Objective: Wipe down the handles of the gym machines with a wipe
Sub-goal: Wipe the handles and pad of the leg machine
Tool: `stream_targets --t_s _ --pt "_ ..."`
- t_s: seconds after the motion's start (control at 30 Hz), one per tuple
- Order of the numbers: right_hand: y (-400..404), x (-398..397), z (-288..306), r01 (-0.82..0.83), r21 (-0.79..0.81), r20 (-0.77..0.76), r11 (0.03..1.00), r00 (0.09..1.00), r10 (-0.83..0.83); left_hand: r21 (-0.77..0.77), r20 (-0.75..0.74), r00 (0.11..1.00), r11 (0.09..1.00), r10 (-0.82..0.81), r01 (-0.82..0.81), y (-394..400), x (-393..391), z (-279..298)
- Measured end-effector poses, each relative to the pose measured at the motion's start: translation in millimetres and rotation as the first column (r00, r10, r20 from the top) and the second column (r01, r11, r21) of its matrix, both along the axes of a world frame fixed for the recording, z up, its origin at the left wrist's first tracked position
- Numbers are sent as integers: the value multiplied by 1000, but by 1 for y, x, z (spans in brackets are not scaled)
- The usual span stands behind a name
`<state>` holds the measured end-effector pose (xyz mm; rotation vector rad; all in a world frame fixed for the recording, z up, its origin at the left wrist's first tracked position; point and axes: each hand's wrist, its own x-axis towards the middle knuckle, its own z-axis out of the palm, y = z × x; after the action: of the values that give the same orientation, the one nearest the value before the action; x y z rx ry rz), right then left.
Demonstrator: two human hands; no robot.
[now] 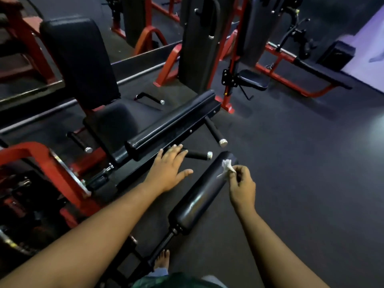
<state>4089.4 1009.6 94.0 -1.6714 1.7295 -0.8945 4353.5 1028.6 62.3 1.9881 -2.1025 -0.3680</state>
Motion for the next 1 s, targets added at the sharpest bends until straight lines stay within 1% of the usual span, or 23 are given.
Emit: stream_targets --t_s 0.03,0.1,0.17,0.23,0.33,0.43,0.5,0.53,0.57,0.67,0.73,0.83,0.87,0.9,1.0 --pt "-22 3 5 -8 -21 -5 1000 1000 8 3 -7 1000 1000 27 -27 -18 2 4" --pt "-42 9 20 -9 -92 -11 996 1000 8 -24 31 999 1000 17 -16 -34 3 15" --pt "-81 17 26 -65 -160 -68 985 996 54 -29 53 997 998 56 -55 -63 5 20" --pt "-130 27 25 -160 -163 -156 974 978 135 -24 61 991 992 123 -122 -90 9 20" --pt "-200 43 17 -294 -124 -269 948 929 253 -9 128 969 977 211 -212 -125 14 18" --pt "-262 61 -6 -475 -19 -351 880 827 439 22 186 938 953 293 -302 -153 17 9" --pt "-289 70 -26 -616 106 -368 780 705 607 52 227 915 934 333 -353 -170 18 1" --pt "-296 71 -36 -657 150 -373 739 655 658 64 248 907 928 340 -366 -177 18 -4" --pt "-298 69 -44 -675 151 -368 722 640 675 67 274 896 923 349 -379 -180 18 -9" --pt "-287 46 -48 -704 77 -277 706 666 693 -15 360 843 906 400 -423 -182 12 -25" --pt "-272 20 -46 -749 30 -234 662 638 733 -63 392 813 894 431 -443 -182 9 -32" --pt "-254 -6 -44 -766 58 -119 641 632 766 -99 398 798 886 452 -452 -183 10 -35" --pt "-256 -4 -45 -753 52 -132 656 646 752 -97 398 799 887 450 -451 -184 10 -35" --pt "-262 5 -48 -736 44 -183 675 658 730 -89 398 801 888 448 -452 -184 10 -34" --pt "-283 45 -49 -667 100 -270 738 695 666 -90 389 799 883 457 -461 -182 11 -33"
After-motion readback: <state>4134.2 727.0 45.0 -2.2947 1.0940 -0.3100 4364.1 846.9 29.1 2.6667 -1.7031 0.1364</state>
